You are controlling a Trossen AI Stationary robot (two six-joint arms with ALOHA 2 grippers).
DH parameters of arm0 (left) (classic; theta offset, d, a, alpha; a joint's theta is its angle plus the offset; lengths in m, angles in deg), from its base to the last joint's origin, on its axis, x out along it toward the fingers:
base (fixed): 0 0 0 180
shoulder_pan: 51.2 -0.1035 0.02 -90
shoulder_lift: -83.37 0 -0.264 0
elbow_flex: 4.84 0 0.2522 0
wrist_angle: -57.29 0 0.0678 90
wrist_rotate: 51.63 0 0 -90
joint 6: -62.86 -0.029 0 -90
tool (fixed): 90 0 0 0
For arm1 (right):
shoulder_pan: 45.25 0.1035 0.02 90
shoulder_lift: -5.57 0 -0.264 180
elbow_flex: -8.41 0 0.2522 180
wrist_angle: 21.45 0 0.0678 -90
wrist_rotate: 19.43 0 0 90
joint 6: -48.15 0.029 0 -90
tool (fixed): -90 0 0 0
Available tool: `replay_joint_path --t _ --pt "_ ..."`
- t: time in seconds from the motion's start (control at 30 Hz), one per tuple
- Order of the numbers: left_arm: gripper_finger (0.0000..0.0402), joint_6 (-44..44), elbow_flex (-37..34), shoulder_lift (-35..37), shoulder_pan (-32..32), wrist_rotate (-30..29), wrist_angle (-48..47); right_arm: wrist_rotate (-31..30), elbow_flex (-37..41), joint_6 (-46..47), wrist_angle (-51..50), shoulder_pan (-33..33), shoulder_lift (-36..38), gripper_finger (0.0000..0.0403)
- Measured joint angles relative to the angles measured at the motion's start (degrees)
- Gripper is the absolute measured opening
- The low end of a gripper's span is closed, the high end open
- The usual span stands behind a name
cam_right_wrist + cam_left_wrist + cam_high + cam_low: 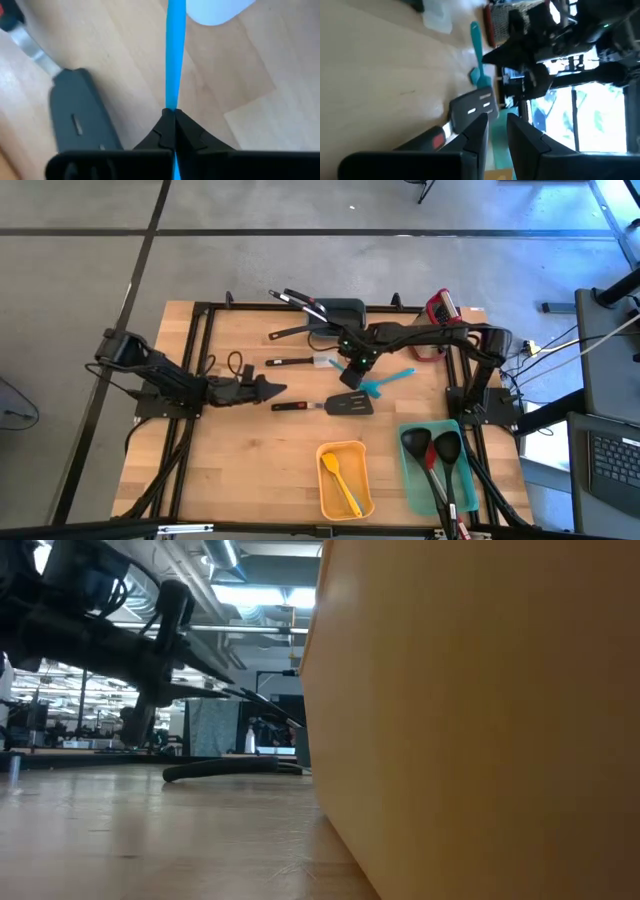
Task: Pick & Place Kitchen Items
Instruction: Put the small blue spatula into the yellow bin
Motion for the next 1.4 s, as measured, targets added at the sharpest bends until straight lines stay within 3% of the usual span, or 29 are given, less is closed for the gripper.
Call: replay_joint_path --t 0.2,0.8,0.97,1.23,1.4 --pt "0.0063 -2.65 2.99 -1.05 0.02 0.05 0.31 -1.84 0.77 -1.65 0.41 -0.01 -2.88 0.0003" --pt "0.0061 -6.64 6.09 -1.04 -0.15 0.05 -0.11 3.68 0.76 -4.17 0.18 0.2 -6.09 0.0006" --pt "0.0061 -7.18 6.09 -1.04 -0.15 0.05 -0.13 4.23 0.76 -3.1 -0.32 0.2 -6.11 0.0046" --pt "0.0061 -7.53 6.11 -1.04 -0.15 0.05 -0.17 8.11 0.74 -2.24 -0.56 0.01 -6.11 0.0156" --pt "0.0061 -7.6 6.11 -1.04 -0.15 0.05 -0.15 6.65 0.74 -3.23 -1.46 0.16 -6.11 0.0183"
